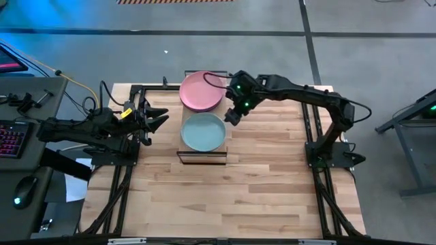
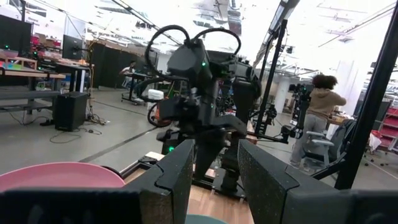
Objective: Place and stack plates onto a shelf
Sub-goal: Stack the gray plate on top of the light orange plate on the shelf
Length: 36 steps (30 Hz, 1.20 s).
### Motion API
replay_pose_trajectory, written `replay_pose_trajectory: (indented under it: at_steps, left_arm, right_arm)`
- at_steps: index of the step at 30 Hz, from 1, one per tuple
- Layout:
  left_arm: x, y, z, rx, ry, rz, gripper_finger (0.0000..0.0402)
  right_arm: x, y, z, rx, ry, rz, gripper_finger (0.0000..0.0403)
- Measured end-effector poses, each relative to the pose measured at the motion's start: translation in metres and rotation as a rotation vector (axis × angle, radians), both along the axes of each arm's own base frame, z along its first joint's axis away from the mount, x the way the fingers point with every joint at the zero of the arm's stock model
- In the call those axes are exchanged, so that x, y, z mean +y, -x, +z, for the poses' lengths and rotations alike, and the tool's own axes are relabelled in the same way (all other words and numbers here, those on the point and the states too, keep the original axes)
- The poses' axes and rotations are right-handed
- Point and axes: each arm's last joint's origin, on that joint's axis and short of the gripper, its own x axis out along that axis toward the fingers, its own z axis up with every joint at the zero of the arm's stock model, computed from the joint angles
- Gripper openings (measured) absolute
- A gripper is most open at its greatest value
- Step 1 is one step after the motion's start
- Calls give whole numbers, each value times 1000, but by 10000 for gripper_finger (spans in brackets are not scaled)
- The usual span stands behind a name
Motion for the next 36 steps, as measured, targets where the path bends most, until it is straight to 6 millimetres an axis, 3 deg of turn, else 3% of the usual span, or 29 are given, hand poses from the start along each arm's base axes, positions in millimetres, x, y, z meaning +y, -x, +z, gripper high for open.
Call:
replay_pose_trajectory:
  at_steps: [9, 15, 19, 24, 29, 36]
  left_arm:
    - [0, 0, 0, 2, 0, 0, 117]
    - [1, 0, -1, 7, 6, 27, 117]
    - [1, 0, -1, 7, 10, 41, 117]
    - [1, 0, -1, 6, 11, 41, 117]
    - [1, 0, -1, 0, 31, 37, 117]
    - [1, 0, -1, -9, 60, 31, 117]
  right_arm:
    - [26, 22, 21, 14, 125, 109, 161]
    - [50, 10, 21, -83, 130, 213, 154]
    - [68, -6, 5, -206, 134, 293, 112]
    - [87, -18, -18, -326, 173, 346, 12]
    - [90, -19, -50, -317, 219, 327, 8]
    - [99, -17, -70, -325, 238, 357, 2]
